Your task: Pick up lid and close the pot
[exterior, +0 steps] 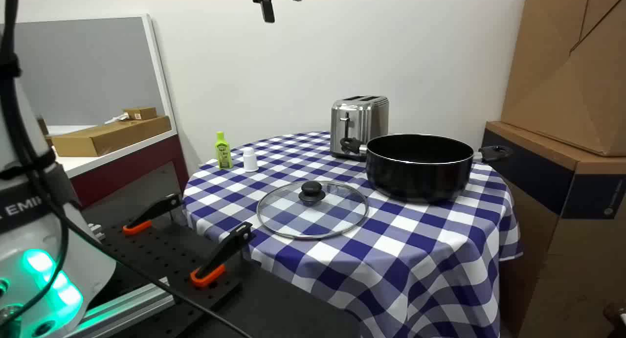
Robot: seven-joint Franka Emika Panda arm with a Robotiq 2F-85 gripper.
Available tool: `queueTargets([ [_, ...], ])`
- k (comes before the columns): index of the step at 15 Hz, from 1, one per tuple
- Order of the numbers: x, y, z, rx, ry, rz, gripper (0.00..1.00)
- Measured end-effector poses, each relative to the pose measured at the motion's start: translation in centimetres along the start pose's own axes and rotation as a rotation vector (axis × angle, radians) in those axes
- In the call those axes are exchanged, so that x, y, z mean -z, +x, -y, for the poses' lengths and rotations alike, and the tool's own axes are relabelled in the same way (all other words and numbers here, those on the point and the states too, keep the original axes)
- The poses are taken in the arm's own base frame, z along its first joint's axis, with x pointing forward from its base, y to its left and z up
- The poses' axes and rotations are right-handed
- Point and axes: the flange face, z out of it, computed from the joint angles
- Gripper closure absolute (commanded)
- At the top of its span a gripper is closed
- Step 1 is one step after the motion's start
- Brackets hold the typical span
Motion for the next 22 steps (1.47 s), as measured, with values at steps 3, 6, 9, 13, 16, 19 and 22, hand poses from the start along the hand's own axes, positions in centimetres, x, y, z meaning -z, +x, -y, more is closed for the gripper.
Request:
queueTargets([
  [3, 0.0, 0.0, 0.0, 0.0, 0.0, 0.0, 0.0],
  [6, 0.0, 0.0, 0.0, 0.0, 0.001, 0.0, 0.0],
  [9, -0.8, 0.1, 0.1, 0.003, -0.002, -0.017, 0.0],
  [13, -4.7, 0.4, 0.8, -0.054, -0.035, -0.121, 0.0],
  [16, -9.4, 0.0, 1.6, -0.115, -0.039, -0.205, 0.0],
  [19, -14.4, -1.1, 2.8, -0.15, -0.024, -0.281, 0.0],
  [22, -18.6, -2.5, 3.7, -0.171, -0.016, -0.333, 0.0],
])
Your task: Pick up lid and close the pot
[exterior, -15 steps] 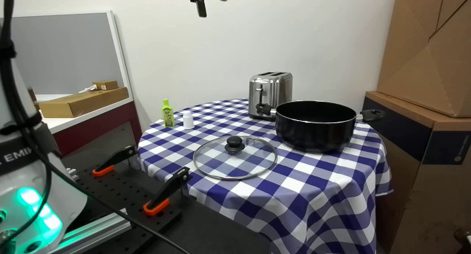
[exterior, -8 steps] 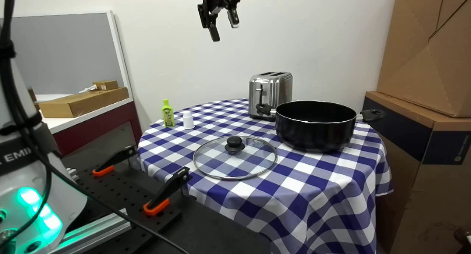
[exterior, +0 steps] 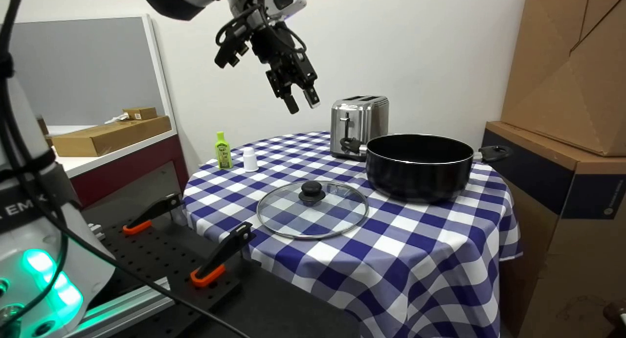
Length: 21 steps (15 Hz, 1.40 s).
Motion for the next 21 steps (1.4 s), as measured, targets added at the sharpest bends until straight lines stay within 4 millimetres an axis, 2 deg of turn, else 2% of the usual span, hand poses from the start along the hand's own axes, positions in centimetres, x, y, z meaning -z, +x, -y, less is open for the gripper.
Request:
queueTargets([
  [5, -3.7, -2.1, -0.7, -0.095, 0.0, -0.023, 0.0],
  [12, -9.3, -4.9, -1.1, -0.138, 0.043, 0.084, 0.0],
  [19, -14.3, -3.6, -0.4, -0.137, 0.041, 0.147, 0.0],
  [20, -15.0, -3.5, -0.3, -0.138, 0.041, 0.155, 0.25],
  [21, -15.7, -3.4, -0.1, -0.137, 0.042, 0.163, 0.27],
])
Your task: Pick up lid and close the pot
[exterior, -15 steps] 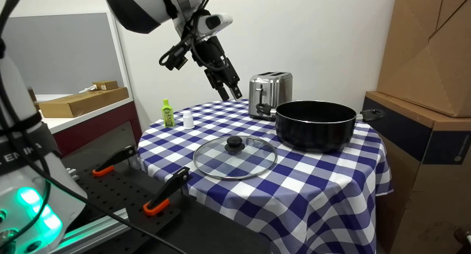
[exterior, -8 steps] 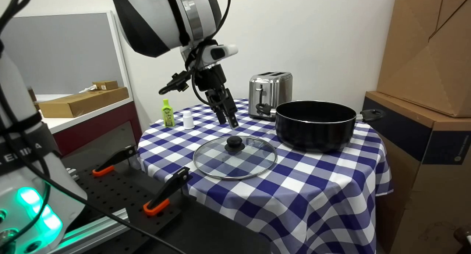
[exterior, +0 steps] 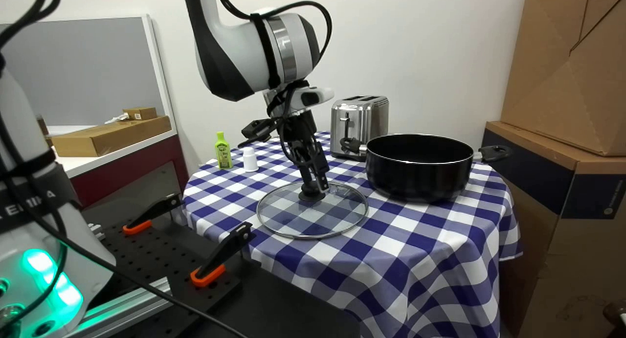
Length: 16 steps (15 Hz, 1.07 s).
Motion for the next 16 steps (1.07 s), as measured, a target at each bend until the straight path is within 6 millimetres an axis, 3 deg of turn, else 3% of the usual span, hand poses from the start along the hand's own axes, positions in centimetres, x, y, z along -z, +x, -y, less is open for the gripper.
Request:
queueTargets([
  [5, -1.9, 0.4, 1.1, 0.007, 0.025, 0.023, 0.64],
  [11, -1.1, 1.0, 1.4, 0.013, 0.033, 0.001, 0.74],
  [16, -0.7, 0.9, 1.8, 0.017, 0.058, -0.004, 0.74],
])
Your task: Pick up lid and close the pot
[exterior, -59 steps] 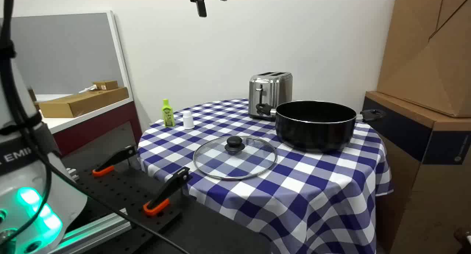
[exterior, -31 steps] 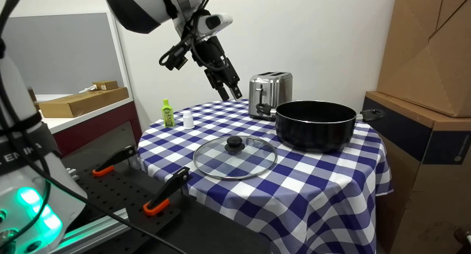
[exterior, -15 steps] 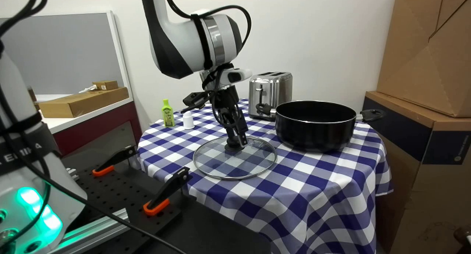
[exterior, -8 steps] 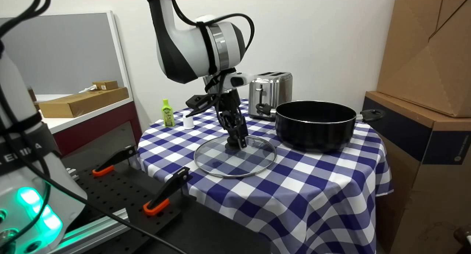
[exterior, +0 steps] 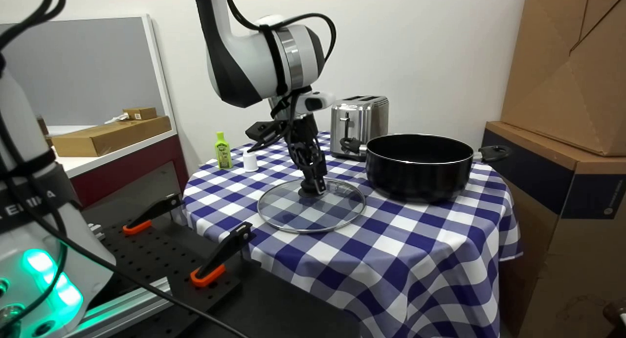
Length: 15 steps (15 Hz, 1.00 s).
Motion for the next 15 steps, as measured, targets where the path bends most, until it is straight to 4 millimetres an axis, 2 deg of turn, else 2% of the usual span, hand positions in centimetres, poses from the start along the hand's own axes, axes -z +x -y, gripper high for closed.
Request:
queueTargets([
  [9, 0.9, -1.4, 1.1, 0.019, 0.067, 0.01, 0.74],
  [10, 1.0, -1.7, 1.1, 0.022, 0.07, 0.013, 0.34],
  [12, 1.1, -2.2, 1.2, 0.022, 0.071, 0.022, 0.16],
  [15, 1.5, -2.6, 1.0, 0.018, 0.072, 0.026, 0.01],
])
